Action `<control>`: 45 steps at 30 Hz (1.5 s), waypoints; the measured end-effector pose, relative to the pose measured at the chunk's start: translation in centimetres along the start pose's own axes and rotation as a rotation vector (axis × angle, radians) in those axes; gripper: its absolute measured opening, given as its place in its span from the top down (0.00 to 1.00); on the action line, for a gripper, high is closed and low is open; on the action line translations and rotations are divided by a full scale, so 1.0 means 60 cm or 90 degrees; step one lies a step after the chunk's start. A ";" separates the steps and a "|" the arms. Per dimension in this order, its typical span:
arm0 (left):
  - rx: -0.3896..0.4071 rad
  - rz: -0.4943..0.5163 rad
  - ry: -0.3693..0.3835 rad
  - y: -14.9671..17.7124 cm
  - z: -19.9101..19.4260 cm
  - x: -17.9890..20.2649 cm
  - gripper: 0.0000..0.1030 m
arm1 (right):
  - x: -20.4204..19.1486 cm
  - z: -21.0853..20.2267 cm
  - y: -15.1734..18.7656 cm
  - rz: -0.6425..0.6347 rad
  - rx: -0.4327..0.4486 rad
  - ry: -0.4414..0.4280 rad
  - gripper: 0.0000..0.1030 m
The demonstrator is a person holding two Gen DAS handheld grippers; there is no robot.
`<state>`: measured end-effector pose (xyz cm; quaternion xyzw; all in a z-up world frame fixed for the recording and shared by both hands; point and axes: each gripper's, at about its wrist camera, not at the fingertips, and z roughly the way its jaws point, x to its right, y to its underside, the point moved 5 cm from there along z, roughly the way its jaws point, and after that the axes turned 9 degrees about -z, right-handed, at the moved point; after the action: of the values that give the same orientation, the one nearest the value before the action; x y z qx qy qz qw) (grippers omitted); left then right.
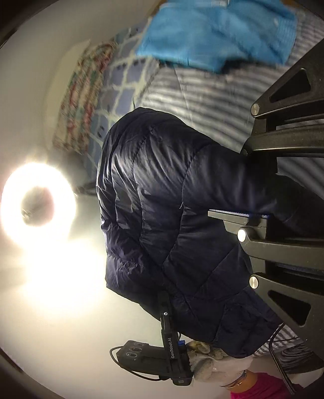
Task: Fold large clothes
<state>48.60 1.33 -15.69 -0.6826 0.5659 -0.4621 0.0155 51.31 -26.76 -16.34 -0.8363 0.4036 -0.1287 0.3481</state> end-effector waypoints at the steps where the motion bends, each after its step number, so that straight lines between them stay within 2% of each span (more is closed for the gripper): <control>1: 0.000 0.008 0.006 -0.003 0.007 0.017 0.88 | 0.013 -0.022 0.003 0.001 0.007 0.010 0.82; 5: 0.006 0.061 0.034 -0.016 0.051 0.122 0.88 | 0.068 -0.100 0.011 0.008 0.034 0.047 0.82; 11: 0.003 0.107 0.075 -0.025 0.136 0.256 0.88 | 0.170 -0.203 0.030 0.022 0.061 0.117 0.82; 21: -0.011 0.151 0.112 -0.038 0.305 0.432 0.88 | 0.343 -0.295 0.052 0.044 0.070 0.227 0.83; 28: -0.018 0.142 0.102 -0.049 0.410 0.485 0.88 | 0.450 -0.295 0.060 0.050 0.062 0.279 0.83; 32: -0.018 0.156 0.069 -0.044 0.461 0.485 0.88 | 0.482 -0.269 0.072 0.057 0.045 0.299 0.83; 34: -0.033 0.162 0.030 -0.035 0.497 0.474 0.84 | 0.505 -0.245 0.082 0.066 0.028 0.303 0.82; 35: -0.053 0.163 -0.005 -0.029 0.524 0.464 0.79 | 0.517 -0.228 0.085 0.071 0.012 0.308 0.80; 36: -0.073 0.163 -0.052 -0.023 0.552 0.449 0.78 | 0.530 -0.212 0.092 0.077 -0.010 0.323 0.74; 37: -0.082 0.161 -0.074 -0.019 0.566 0.440 0.76 | 0.549 -0.191 0.101 0.083 -0.044 0.344 0.70; 38: -0.089 0.156 -0.087 -0.015 0.578 0.429 0.68 | 0.558 -0.176 0.114 0.091 -0.078 0.364 0.64; 39: -0.086 0.149 -0.094 -0.010 0.581 0.422 0.65 | 0.571 -0.159 0.122 0.097 -0.107 0.378 0.57; 40: -0.080 0.140 -0.100 -0.009 0.582 0.416 0.56 | 0.576 -0.151 0.130 0.098 -0.123 0.394 0.52; 41: -0.074 0.136 -0.110 -0.009 0.581 0.410 0.49 | 0.578 -0.150 0.136 0.094 -0.127 0.417 0.37; 42: -0.070 0.139 -0.118 -0.009 0.580 0.408 0.48 | 0.582 -0.153 0.138 0.090 -0.128 0.449 0.18; 43: -0.070 0.143 -0.119 -0.009 0.580 0.407 0.48 | 0.588 -0.162 0.139 0.081 -0.129 0.494 0.12; 44: -0.068 0.151 -0.122 -0.009 0.576 0.408 0.48 | 0.593 -0.173 0.138 0.078 -0.126 0.518 0.12; 45: -0.063 0.156 -0.126 -0.009 0.569 0.409 0.48 | 0.593 -0.184 0.139 0.090 -0.119 0.516 0.13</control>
<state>69.50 -34.92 -19.91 -0.6508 0.6625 -0.3588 0.0938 63.73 -62.84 -16.42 -0.7163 0.5742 -0.3858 0.0915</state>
